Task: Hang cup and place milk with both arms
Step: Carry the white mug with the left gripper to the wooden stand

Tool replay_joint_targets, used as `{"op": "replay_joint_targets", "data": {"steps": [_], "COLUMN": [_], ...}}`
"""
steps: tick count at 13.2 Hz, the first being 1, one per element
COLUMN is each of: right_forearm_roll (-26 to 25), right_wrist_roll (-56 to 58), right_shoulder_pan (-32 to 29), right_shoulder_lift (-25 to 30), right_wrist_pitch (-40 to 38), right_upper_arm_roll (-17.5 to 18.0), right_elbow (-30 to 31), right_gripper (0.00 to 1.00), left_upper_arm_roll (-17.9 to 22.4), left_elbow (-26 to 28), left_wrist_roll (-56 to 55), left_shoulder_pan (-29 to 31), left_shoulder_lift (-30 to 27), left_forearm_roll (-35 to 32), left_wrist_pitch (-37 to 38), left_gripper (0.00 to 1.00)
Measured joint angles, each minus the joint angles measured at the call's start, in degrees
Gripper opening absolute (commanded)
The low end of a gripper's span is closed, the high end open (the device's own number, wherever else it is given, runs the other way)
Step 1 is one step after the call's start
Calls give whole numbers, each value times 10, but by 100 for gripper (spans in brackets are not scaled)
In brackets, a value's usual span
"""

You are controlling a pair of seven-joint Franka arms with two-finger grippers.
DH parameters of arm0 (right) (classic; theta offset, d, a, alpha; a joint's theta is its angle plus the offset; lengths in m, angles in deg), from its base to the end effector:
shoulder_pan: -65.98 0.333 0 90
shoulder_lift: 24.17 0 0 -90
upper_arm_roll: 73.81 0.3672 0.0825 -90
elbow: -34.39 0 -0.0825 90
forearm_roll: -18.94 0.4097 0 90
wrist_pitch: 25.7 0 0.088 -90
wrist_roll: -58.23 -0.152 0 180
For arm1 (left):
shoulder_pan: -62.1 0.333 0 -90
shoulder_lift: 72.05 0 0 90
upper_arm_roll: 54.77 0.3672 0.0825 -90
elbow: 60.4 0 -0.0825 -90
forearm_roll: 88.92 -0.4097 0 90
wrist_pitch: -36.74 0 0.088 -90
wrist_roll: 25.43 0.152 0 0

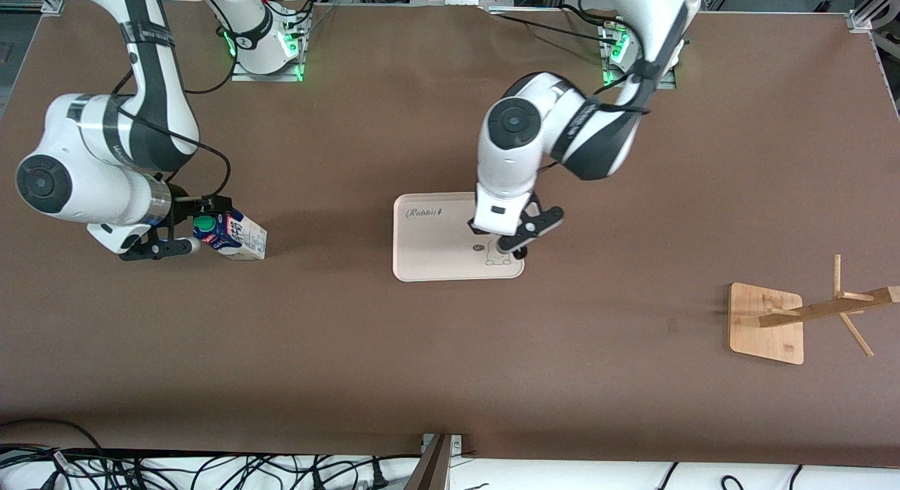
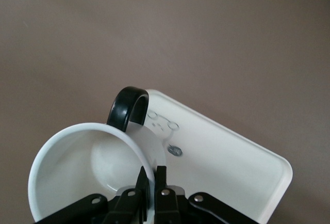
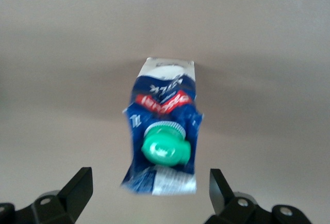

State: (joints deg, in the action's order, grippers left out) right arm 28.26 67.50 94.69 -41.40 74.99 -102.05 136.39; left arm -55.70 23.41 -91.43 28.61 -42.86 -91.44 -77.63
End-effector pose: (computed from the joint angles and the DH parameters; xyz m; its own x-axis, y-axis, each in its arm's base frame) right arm 0.6191 0.0450 0.3783 0.9539 0.1174 -0.2763 0.1079 -0.9929 -0.0494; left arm 0.6240 -0.4198 0.3794 0.8592 0.5102 0.0394 0.5102 -0.8600 0.0084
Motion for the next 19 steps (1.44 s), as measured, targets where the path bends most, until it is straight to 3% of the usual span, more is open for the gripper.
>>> {"op": "replay_joint_targets", "data": {"steps": [5, 9, 12, 13, 16, 17, 19], "right_forearm_roll": [0, 0, 0, -1, -50, -70, -103], "right_wrist_roll": [4, 3, 4, 3, 4, 4, 4], "right_shoulder_pan": [-1, 7, 1, -28, -206, -248, -274], "right_shoulder_lift": [26, 27, 19, 20, 34, 37, 41], "right_wrist_pitch": [-205, -226, -220, -216, -180, -176, -196], "right_upper_arm_roll": [-43, -37, -33, -5, 182, 228, 263], "right_elbow": [-196, -299, -332, -335, -332, -325, -313], "right_gripper": [100, 100, 100, 100, 100, 100, 100], "left_upper_arm_roll": [1, 0, 0, 0, 0, 0, -1], "left_elbow": [-1, -39, -84, -85, -85, -86, -92], "left_wrist_roll": [221, 361, 440, 469, 544, 557, 567], "left_shoulder_pan": [158, 251, 305, 326, 368, 378, 390], "left_shoulder_lift": [-84, -104, -108, -108, -100, -96, -85], "left_forearm_roll": [0, 23, 49, 59, 68, 72, 78], "left_wrist_pitch": [52, 159, 226, 228, 229, 226, 215], "left_gripper": [0, 0, 0, 0, 0, 0, 0]}}
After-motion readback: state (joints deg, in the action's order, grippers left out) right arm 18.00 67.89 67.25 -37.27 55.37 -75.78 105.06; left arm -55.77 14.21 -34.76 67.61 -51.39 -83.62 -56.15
